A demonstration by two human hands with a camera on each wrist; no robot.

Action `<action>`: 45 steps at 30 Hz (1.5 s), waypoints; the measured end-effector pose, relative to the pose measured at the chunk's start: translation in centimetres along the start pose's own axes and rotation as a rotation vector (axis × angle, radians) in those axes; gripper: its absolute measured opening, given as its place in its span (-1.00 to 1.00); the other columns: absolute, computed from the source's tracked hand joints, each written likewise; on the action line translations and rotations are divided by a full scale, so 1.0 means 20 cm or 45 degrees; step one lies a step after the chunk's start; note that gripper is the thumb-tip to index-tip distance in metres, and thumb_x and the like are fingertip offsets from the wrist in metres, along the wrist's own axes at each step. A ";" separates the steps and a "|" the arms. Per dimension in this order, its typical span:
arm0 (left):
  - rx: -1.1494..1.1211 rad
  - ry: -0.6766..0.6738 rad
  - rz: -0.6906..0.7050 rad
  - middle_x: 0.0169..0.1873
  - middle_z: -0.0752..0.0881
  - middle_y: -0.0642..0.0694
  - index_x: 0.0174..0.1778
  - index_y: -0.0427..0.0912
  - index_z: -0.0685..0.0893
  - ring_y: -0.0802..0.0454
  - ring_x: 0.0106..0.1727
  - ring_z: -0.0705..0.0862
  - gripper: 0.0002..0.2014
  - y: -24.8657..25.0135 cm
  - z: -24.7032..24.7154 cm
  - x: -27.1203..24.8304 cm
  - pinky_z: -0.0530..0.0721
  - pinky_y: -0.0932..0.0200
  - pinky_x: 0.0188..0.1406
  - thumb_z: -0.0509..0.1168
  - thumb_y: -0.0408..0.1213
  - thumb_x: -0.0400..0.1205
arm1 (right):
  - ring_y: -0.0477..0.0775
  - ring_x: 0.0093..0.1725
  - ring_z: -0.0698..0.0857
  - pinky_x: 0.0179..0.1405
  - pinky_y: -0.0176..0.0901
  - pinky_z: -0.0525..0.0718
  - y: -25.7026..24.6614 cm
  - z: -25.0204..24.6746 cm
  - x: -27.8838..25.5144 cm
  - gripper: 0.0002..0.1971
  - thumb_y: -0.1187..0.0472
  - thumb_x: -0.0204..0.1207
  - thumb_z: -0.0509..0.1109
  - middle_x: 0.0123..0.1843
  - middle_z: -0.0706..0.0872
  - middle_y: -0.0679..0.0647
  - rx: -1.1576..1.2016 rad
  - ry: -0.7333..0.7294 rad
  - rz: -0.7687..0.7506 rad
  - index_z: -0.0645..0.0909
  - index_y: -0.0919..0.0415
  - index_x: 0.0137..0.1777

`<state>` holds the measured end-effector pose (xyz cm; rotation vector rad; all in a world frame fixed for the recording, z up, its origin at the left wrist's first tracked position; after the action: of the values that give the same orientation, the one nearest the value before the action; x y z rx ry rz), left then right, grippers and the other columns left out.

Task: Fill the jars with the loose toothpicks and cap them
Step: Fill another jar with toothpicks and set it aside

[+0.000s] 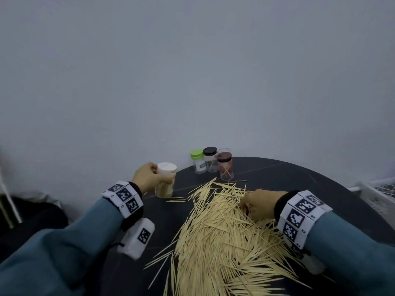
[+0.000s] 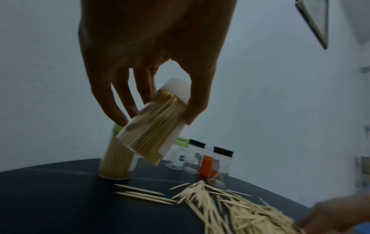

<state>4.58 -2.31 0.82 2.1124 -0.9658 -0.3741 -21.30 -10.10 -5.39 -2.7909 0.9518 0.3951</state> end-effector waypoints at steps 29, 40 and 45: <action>0.344 0.353 0.145 0.43 0.40 -0.27 0.47 -0.27 0.35 -0.21 0.47 0.34 -0.30 -0.02 -0.02 0.08 0.36 -0.09 0.44 0.49 -0.26 0.45 | 0.10 0.25 0.57 0.16 -0.14 0.55 -0.04 0.02 0.04 -0.66 0.29 0.60 0.20 0.35 0.55 0.10 0.021 0.017 0.001 0.43 0.12 0.37; 0.331 -0.146 0.675 0.31 0.60 -0.21 0.35 -0.28 0.54 -0.11 0.32 0.57 -0.56 0.58 0.60 0.09 0.49 0.13 0.26 0.40 -0.33 0.55 | 0.04 0.36 0.53 0.27 -0.22 0.46 -0.04 -0.02 0.01 -0.62 0.31 0.63 0.18 0.40 0.57 0.05 0.079 0.006 -0.074 0.50 0.12 0.43; 0.563 -0.316 0.669 0.51 0.41 -0.22 0.56 -0.18 0.33 -0.18 0.49 0.41 -0.37 0.66 0.83 0.16 0.38 0.02 0.47 0.38 -0.24 0.57 | 0.02 0.39 0.51 0.28 -0.27 0.41 -0.03 -0.02 -0.01 -0.59 0.32 0.62 0.17 0.43 0.55 0.03 0.086 0.006 -0.101 0.49 0.10 0.45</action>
<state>-8.98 -18.93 -0.23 2.1073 -1.8322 -0.1615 -20.94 -9.61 -4.85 -2.7592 0.8362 0.3389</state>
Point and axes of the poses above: each hand's wrist, its own x-axis towards the middle knuckle, its own z-axis out of the palm, y = z × x, the point moved 8 cm from there along x, towards the middle knuckle
